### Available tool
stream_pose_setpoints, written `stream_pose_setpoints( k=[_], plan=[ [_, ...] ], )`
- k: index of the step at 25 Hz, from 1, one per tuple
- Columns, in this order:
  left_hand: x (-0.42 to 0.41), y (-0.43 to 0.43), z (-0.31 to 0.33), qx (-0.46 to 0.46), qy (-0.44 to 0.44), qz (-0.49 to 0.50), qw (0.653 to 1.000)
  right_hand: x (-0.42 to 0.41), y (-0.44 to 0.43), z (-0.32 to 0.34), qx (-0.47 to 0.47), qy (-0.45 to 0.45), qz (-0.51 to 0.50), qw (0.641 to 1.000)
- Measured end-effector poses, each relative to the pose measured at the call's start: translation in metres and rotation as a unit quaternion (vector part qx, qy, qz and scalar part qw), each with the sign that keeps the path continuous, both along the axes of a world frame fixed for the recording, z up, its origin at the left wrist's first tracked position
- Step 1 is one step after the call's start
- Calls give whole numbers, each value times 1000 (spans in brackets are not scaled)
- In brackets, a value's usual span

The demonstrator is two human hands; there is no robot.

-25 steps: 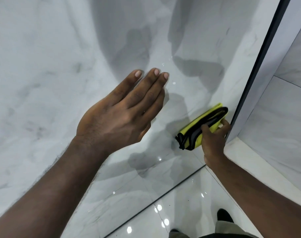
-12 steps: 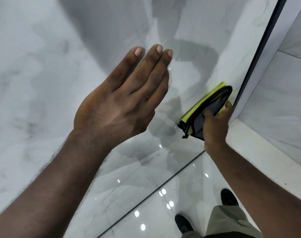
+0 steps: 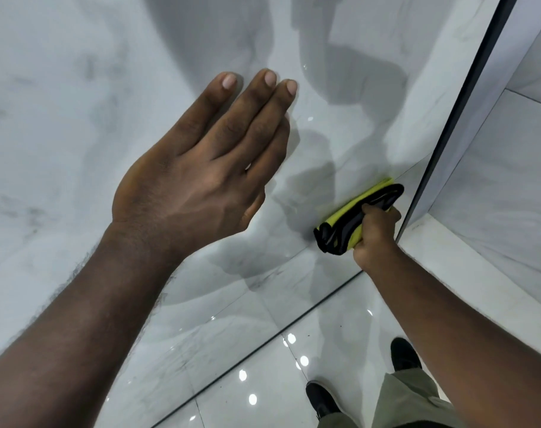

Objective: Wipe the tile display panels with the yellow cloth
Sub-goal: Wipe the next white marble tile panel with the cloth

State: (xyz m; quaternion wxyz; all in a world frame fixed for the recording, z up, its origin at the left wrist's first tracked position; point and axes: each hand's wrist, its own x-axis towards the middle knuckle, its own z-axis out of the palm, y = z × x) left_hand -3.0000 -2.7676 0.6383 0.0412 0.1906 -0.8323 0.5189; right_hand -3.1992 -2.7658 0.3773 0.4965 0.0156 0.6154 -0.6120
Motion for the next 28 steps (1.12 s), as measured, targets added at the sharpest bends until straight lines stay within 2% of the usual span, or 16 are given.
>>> stream_pose_setpoints(
  k=[3,6,10,12,13,14,16,19,20,21,23,24,25,27,28],
  plan=[
    [0,0,-1,-2,-4,5,1000,1,-3,-2,1,50,10,999],
    [0,1,0,-6,-9,-4,1000,-5,-5,-9,26,-2,-3,1000],
    [1,-2,-3,-11,-4,-9,1000,-10,-6,-4,21,46,20,999],
    [1,-3,-3,3,1,-13,1000,-8,-4,12,9,26,12,1000],
    [1,-3,-3,10,4,-14,1000,-7,-3,26,-6,46,5,999],
    [1,-2,-3,12,12,-15,1000,-7,-2,44,-26,101,6,994],
    [-2,4,0,11,70,-4,997,-10,-6,78,-87,216,-8,972],
    [-10,17,11,45,177,35,983,-26,-26,134,-74,229,-34,970],
    [-8,21,18,48,191,42,980,-24,-28,153,-85,270,-34,959],
    [-3,24,26,44,194,47,979,-17,-20,175,-134,355,-33,925],
    [13,26,41,31,196,37,979,-2,-7,198,-239,505,-19,829],
    [23,27,48,26,196,28,980,-4,-7,201,-258,547,-20,796],
    [30,27,53,23,194,19,981,-7,-10,209,-240,537,-30,808],
    [36,27,57,28,192,6,981,-9,-15,224,-154,402,-50,901],
    [36,27,58,30,187,6,982,0,-11,233,-143,397,-50,905]
  ],
)
